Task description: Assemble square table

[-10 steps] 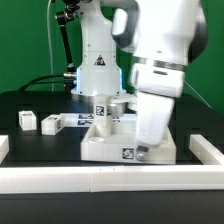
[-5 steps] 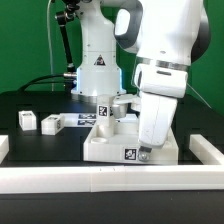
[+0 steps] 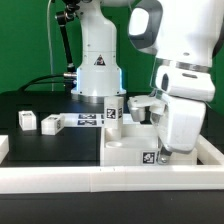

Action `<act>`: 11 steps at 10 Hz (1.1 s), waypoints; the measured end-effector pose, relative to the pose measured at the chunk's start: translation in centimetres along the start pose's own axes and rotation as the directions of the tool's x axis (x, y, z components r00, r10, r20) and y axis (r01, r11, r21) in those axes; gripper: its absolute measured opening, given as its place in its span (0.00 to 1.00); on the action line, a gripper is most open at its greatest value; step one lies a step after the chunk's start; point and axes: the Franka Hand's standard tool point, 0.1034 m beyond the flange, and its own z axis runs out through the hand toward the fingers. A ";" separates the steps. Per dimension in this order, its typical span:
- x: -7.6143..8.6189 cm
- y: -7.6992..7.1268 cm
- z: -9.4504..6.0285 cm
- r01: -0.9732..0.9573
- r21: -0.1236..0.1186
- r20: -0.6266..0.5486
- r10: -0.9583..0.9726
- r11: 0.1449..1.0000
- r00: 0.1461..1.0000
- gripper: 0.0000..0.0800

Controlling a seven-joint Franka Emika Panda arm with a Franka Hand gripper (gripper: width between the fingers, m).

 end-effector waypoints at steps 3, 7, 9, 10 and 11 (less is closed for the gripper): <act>1.3 1.3 -0.2 0.020 0.013 0.010 -0.020 1.000 1.000 0.08; 1.0 1.6 -0.2 0.019 0.018 0.020 -0.019 1.000 1.000 0.17; 0.9 1.5 -0.2 0.012 0.018 0.019 -0.013 1.000 1.000 0.61; 0.8 1.1 -0.3 0.004 0.024 0.020 -0.004 1.000 1.000 0.61; 0.8 0.9 -0.7 -0.009 0.024 0.019 0.008 1.000 1.000 0.75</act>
Offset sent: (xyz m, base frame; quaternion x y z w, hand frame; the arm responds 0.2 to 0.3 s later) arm 0.0250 0.0155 0.0056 0.0037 -0.0177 -0.0126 0.9998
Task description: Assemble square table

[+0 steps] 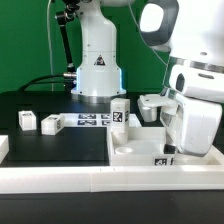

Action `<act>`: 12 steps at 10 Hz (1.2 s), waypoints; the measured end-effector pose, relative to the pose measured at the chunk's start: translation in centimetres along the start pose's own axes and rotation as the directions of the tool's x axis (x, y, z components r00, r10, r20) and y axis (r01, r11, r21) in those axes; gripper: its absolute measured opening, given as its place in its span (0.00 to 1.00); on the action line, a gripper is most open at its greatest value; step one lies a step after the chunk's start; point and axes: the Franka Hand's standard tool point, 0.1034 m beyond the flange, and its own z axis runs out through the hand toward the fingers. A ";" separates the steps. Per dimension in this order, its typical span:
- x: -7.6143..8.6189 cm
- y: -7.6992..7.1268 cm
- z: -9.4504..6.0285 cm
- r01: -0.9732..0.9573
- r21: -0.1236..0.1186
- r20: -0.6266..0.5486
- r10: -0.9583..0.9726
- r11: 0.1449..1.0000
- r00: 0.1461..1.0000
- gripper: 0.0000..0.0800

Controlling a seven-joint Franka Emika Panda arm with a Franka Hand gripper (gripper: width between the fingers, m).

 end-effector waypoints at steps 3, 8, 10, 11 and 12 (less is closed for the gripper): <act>-1.3 -0.2 -2.8 -0.026 -0.019 -0.006 0.026 0.999 1.000 0.81; -4.6 -0.2 -5.2 -0.101 -0.029 0.006 0.102 0.994 0.995 0.81; -4.6 -0.1 -5.2 -0.185 -0.029 0.002 0.185 0.982 0.983 0.81; -4.9 -0.1 -5.0 -0.270 -0.026 0.003 0.270 0.962 0.963 0.81; -6.2 -0.3 -4.5 -0.372 -0.018 0.019 0.372 0.928 0.928 0.81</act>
Offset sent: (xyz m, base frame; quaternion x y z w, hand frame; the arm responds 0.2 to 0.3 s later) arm -0.0172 -0.0328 0.0404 -0.0126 -0.0388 -0.0152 0.9991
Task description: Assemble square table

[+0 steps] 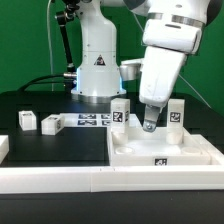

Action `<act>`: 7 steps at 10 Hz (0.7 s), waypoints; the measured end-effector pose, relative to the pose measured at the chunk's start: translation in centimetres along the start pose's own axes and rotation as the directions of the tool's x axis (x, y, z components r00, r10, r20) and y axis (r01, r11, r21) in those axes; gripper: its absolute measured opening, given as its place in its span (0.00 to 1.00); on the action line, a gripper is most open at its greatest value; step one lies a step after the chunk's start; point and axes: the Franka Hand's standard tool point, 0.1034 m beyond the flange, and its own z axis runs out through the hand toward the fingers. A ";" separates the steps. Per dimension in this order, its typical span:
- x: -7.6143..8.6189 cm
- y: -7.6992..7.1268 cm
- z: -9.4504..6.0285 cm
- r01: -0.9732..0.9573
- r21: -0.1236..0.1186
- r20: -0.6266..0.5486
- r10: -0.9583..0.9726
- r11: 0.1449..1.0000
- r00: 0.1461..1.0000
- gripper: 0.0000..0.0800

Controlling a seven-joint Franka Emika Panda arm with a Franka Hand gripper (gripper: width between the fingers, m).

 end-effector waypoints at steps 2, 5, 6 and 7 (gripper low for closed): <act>-1.3 -0.8 0.2 -0.274 0.033 0.067 0.272 0.961 0.960 0.81; -0.7 -0.9 0.0 -0.441 0.023 0.084 0.438 0.897 0.895 0.81; -0.7 -0.9 -0.1 -0.495 0.018 0.085 0.492 0.869 0.867 0.81; -1.1 -0.9 0.0 -0.532 0.022 0.092 0.529 0.846 0.844 0.81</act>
Offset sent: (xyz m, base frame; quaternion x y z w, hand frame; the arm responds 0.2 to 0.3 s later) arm 0.0000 0.0000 0.0000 0.0000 0.0000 0.1938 0.9810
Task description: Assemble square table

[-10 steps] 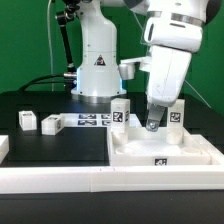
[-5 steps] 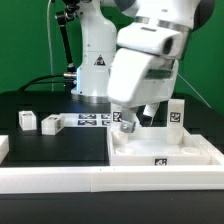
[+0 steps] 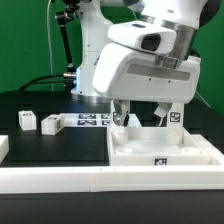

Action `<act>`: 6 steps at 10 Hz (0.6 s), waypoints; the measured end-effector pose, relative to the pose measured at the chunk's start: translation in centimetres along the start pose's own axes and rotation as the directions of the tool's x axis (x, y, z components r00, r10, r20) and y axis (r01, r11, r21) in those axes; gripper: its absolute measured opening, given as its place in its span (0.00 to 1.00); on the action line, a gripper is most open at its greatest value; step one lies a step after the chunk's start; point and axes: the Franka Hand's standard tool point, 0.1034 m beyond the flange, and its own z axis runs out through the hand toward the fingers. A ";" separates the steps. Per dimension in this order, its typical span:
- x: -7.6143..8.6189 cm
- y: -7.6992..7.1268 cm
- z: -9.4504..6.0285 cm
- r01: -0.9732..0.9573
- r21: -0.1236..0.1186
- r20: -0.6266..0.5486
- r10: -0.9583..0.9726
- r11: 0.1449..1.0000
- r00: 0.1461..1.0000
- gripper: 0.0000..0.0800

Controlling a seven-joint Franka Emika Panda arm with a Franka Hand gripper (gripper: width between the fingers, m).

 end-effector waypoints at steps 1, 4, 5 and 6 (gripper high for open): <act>-1.4 1.0 0.1 -0.099 0.043 0.030 0.097 0.994 0.995 0.81; -6.1 5.9 0.9 -0.298 0.091 0.068 0.293 0.950 0.954 0.81; -7.6 7.8 1.3 -0.356 0.094 0.075 0.350 0.930 0.934 0.81; -8.2 8.9 1.4 -0.463 0.088 0.084 0.456 0.882 0.886 0.81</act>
Offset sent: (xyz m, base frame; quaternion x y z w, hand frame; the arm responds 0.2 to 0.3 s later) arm -0.0341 -0.0829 0.0109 0.0529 -0.0104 0.1947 0.9794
